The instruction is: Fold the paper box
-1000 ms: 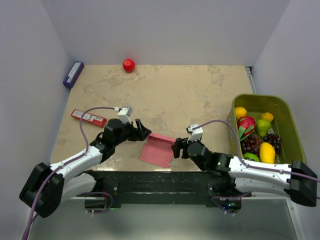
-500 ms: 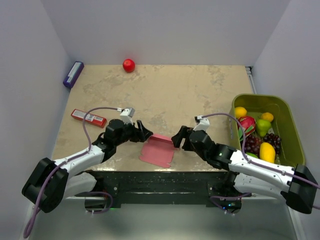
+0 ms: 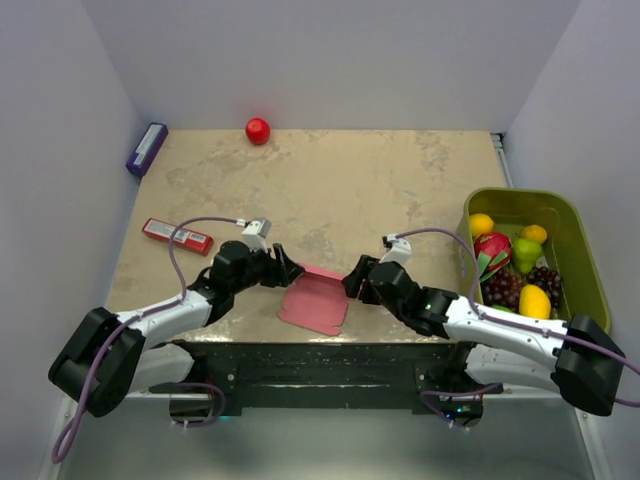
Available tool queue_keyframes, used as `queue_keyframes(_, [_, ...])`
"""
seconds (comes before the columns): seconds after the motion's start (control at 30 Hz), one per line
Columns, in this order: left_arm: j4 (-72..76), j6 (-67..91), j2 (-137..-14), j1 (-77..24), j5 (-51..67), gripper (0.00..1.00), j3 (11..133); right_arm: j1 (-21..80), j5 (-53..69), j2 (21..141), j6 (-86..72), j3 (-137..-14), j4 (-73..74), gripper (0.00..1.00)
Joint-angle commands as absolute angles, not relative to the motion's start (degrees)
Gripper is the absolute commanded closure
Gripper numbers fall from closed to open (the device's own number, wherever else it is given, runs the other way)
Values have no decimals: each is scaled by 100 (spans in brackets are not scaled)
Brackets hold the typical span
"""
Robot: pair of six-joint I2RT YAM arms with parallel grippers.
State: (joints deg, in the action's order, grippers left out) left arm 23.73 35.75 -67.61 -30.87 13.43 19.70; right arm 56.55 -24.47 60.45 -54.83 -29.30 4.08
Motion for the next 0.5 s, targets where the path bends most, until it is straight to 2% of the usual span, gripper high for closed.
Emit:
queue_keyframes(0.0, [2751,3445,-6855,-3059,1415,37,1890,5643,-2566,6161,-5590,-2892,106,42])
queue_keyframes(0.23, [2848,3463,-6803,-3067,1590,38,1925,5651,-2505,6109,-5616,-2795,26,44])
queue_keyframes(0.33, [2681,3472,-6584,-3059,1600,33,1977,5643,-2496,6004,-5555,-2909,219,37])
queue_keyframes(0.37, [2646,3472,-6470,-3059,1591,30,1978,5643,-2496,5959,-5563,-2918,255,31])
queue_keyframes(0.47, [2470,3393,-6363,-3067,1389,28,2013,5643,-2540,5775,-5546,-2935,299,26])
